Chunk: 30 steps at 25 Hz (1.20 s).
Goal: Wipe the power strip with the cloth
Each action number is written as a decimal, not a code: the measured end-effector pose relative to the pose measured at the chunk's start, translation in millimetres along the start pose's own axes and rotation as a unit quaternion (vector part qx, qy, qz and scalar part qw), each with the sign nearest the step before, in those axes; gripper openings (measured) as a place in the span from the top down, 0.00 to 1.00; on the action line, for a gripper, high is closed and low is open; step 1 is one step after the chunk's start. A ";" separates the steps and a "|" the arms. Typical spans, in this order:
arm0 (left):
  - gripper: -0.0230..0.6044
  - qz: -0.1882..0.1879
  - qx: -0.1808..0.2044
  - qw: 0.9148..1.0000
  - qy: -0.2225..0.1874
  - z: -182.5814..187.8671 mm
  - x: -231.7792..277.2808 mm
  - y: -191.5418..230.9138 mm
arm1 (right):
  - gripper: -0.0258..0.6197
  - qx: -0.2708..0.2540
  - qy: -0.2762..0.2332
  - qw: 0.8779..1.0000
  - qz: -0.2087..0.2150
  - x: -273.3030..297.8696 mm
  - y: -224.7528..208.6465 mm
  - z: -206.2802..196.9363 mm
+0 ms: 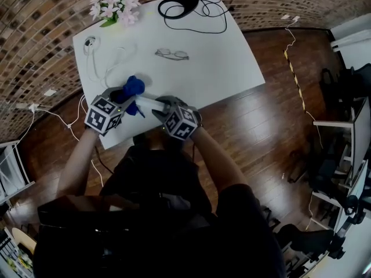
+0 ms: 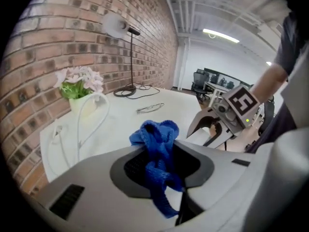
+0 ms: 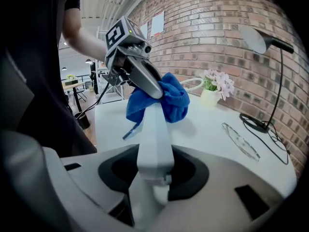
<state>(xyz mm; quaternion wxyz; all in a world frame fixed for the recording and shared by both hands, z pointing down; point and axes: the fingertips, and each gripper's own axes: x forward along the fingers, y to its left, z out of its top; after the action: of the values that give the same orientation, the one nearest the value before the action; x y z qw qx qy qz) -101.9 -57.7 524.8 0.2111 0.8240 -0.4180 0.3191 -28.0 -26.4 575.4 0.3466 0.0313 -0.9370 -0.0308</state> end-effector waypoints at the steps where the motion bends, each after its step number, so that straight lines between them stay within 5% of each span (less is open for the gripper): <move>1: 0.76 0.016 -0.011 1.000 0.000 -3.1 -2.8 9.2 | 0.73 0.000 0.001 1.000 -0.001 0.1 0.0 -0.2; 5: 0.77 0.067 -0.015 0.998 0.003 -11.4 -15.6 32.2 | 0.73 0.003 0.001 1.000 -0.008 0.4 -1.5 -1.8; 12: 0.78 0.087 -0.035 0.996 0.007 -17.7 -22.9 39.9 | 0.73 0.016 0.008 1.000 -0.004 3.1 -2.6 -4.9; 15: 0.78 0.082 -0.044 0.996 0.010 -19.9 -22.3 40.4 | 0.73 0.025 0.009 1.000 -0.002 3.3 -2.3 -5.8; 21: 0.79 0.036 -0.131 0.991 0.016 -24.7 -27.8 47.3 | 0.72 0.033 0.009 0.999 0.000 3.9 -3.0 -4.7; 30: 0.79 0.088 -0.056 0.994 0.041 -25.2 -19.9 41.1 | 0.72 0.030 0.003 1.000 -0.001 3.1 -2.3 -5.1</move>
<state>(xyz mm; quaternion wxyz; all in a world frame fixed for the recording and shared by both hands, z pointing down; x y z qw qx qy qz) -153.5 -54.3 532.0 0.2447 0.7572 -0.4969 0.3462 -26.9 -29.1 581.1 0.3485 0.0427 -0.9363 -0.0027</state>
